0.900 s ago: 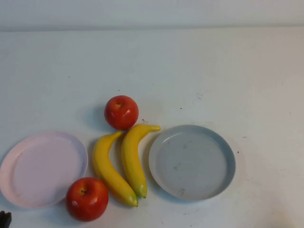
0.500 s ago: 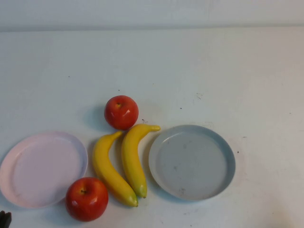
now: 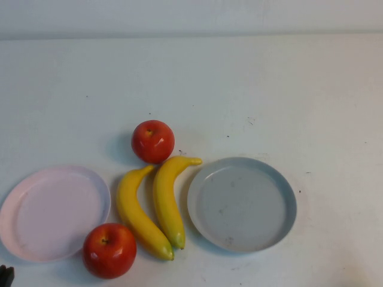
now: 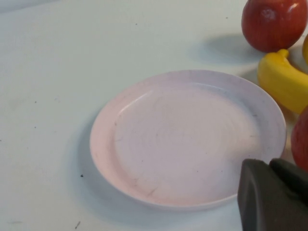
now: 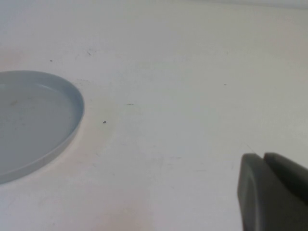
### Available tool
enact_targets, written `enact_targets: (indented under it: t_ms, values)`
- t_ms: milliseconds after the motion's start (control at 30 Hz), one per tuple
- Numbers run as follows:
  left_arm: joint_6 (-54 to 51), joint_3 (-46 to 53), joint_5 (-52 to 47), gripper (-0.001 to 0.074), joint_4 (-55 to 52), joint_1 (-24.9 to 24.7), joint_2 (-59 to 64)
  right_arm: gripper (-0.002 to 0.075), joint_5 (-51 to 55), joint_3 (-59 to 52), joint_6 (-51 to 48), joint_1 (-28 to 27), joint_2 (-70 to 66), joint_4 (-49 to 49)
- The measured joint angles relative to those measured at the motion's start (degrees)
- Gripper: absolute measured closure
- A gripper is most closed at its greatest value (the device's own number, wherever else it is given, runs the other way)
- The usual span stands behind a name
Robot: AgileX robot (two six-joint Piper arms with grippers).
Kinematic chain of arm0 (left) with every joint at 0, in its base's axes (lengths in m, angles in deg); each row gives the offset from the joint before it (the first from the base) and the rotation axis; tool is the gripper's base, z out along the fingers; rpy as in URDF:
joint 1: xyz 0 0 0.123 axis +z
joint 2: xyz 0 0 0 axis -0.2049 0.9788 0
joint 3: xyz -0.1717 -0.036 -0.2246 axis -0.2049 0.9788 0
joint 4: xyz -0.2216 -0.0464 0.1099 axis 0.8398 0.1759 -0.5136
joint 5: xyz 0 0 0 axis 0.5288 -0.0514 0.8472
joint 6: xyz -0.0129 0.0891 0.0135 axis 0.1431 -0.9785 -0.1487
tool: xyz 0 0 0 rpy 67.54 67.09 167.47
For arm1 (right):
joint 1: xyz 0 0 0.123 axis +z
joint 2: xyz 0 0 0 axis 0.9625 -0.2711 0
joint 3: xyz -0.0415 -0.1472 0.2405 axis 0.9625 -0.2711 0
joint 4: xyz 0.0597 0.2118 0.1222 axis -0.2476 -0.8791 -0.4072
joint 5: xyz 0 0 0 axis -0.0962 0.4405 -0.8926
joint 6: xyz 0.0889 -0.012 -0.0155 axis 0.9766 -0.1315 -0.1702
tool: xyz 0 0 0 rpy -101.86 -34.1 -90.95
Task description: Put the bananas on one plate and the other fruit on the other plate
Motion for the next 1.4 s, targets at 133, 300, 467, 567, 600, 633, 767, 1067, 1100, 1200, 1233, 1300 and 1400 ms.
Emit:
enact_targets:
  t_ms: [133, 300, 467, 567, 600, 633, 767, 1067, 1100, 1200, 1233, 1300, 1400]
  values:
    - [0.2, 0.0, 0.1, 0.0733, 0.3, 0.0, 0.0, 0.0743, 0.0, 0.0, 0.0, 0.0, 0.0, 0.0]
    - [0.5, 0.0, 1.5, 0.0733, 3.7, 0.0, 0.0, 0.0743, 0.0, 0.0, 0.0, 0.0, 0.0, 0.0]
    - [1.0, 0.0, 3.1, 0.0733, 10.1, 0.0, 0.0, 0.0743, 0.0, 0.0, 0.0, 0.0, 0.0, 0.0]
    - [2.3, 0.0, 5.2, 0.0733, 17.4, 0.0, 0.0, 0.0743, 0.0, 0.0, 0.0, 0.0, 0.0, 0.0]
    - [3.0, 0.0, 6.2, 0.0733, 20.6, 0.0, 0.0, 0.0743, 0.0, 0.0, 0.0, 0.0, 0.0, 0.0]
    - [3.8, 0.0, 7.1, 0.0733, 24.1, 0.0, 0.0, 0.0743, 0.0, 0.0, 0.0, 0.0, 0.0, 0.0]
    - [5.5, 0.0, 9.3, 0.0733, 35.6, 0.0, 0.0, 0.0743, 0.0, 0.0, 0.0, 0.0, 0.0, 0.0]
    - [6.6, 0.0, 12.1, 0.0733, 44.9, 0.0, 0.0, 0.0743, 0.0, 0.0, 0.0, 0.0, 0.0, 0.0]
    - [6.7, -0.3, 11.6, 0.0733, 45.9, 0.0, 0.0, 0.0743, 0.0, 0.0, 0.0, 0.0, 0.0, 0.0]
    - [6.7, -3.6, 7.6, 0.0733, 46.7, 0.0, 0.6, 0.0743, 0.0, 0.0, 0.0, 0.0, 0.0, 0.0]
    - [6.7, -4.9, 5.9, 0.0733, 46.7, 0.0, 1.4, 0.0743, 0.0, 0.0, 0.0, 0.0, 0.0, 0.0]
    - [6.7, -8.9, 0.7, 0.0733, 46.0, 0.0, 5.2, 0.0743, 0.0, 0.0, 0.0, 0.0, 0.0, 0.0]
    - [6.1, -13.9, -5.9, 0.0733, 41.8, 0.0, 11.2, 0.0743, 0.0, 0.0, 0.0, 0.0, 0.0, 0.0]
